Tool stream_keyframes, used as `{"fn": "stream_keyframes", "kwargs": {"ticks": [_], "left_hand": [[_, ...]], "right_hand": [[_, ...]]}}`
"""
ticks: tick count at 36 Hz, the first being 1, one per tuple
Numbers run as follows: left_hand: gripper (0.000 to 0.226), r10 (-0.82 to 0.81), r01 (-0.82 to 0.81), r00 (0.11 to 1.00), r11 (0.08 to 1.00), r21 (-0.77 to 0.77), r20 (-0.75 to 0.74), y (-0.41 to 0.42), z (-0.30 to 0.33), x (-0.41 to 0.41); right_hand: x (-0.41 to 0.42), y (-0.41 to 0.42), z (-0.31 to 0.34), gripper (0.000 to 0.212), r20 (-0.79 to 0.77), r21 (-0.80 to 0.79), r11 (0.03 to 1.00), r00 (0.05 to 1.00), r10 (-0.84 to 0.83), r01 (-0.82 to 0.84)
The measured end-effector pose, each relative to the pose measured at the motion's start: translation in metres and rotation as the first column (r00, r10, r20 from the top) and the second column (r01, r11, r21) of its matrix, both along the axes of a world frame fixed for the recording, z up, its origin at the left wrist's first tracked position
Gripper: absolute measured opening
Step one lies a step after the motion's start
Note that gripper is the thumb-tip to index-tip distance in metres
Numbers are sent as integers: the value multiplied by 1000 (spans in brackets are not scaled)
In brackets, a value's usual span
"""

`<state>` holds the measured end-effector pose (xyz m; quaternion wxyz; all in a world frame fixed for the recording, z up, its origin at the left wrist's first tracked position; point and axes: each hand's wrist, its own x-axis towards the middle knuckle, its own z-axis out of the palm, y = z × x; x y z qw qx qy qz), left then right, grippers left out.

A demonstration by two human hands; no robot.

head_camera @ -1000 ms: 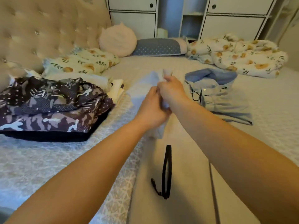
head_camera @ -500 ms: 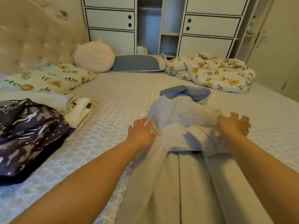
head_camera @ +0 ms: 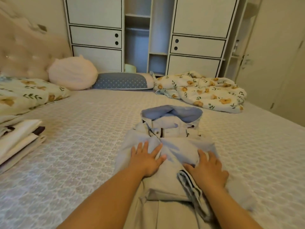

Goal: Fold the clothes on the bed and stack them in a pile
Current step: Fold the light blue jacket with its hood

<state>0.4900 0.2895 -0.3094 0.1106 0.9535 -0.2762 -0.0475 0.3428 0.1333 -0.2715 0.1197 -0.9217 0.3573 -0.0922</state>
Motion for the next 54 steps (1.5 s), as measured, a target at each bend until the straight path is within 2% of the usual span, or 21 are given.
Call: {"fn": "stream_keyframes", "kwargs": {"ticks": [7,9,11,13,17,19,21,22,24,26,28,33,36,38,40,43,46,48,51,54], "left_hand": [[77,135,-118,986,980,-162,98,-8,4,18],[68,166,-121,969,964,-235,181,-7,8,19],[46,175,-104,965,941,-323,198,-6,18,22],[32,202,-117,953,931,-345,224,-7,35,24],[33,336,-175,881,886,-430,332,-30,79,22],[37,380,-206,846,879,-429,373,-41,88,20],[37,381,-257,850,903,-346,364,-47,80,16],[36,366,-277,859,920,-278,357,-49,67,14],[40,344,-301,877,937,-175,336,-51,36,9],[46,355,-310,895,930,-195,269,-53,14,13],[51,341,-295,918,928,-225,202,-55,8,23],[59,162,-168,986,971,-169,-51,-48,15,26],[56,50,-72,988,986,-148,-147,-28,17,6],[54,-4,-24,982,989,-146,-189,-8,13,-15],[54,-37,19,980,995,-94,-195,14,11,-41],[53,-97,85,974,994,-68,-206,42,17,-91],[62,-131,79,959,975,-206,-251,86,29,-156],[72,-116,63,964,974,-216,-241,120,36,-191],[79,25,-67,967,985,-157,-254,167,49,-234],[54,134,-152,970,985,-76,-203,209,64,-272]], "right_hand": [[-3,3,-1,66,108,15,1000,994,-19,17],[-9,3,3,64,143,42,998,989,35,-41],[-17,-5,10,58,211,67,988,970,122,-139],[-21,-19,27,45,219,-12,983,959,181,-182],[-17,-51,72,35,208,-248,956,955,210,-156],[-9,-58,87,33,187,-318,942,967,172,-106],[-3,-60,85,31,86,-357,933,992,88,-51],[-1,-60,74,33,24,-336,940,998,63,-52],[-2,-57,36,43,-21,-182,979,996,86,-88],[-4,-58,0,54,59,-56,994,994,96,-93],[2,-67,-15,58,117,-42,997,990,76,-72],[6,-80,-17,62,120,88,986,984,134,-145],[-5,-79,-5,48,323,313,910,932,167,-272],[-22,-71,1,39,473,507,784,876,93,-357],[-44,-57,1,33,530,571,716,847,52,-401],[-79,-32,-2,47,513,524,776,858,41,-350],[-119,7,0,58,323,255,933,932,164,-253],[-146,40,5,66,242,92,967,947,209,-237],[-182,93,19,60,234,-48,941,912,338,-336],[-207,150,27,45,188,54,848,839,511,-528]]}}
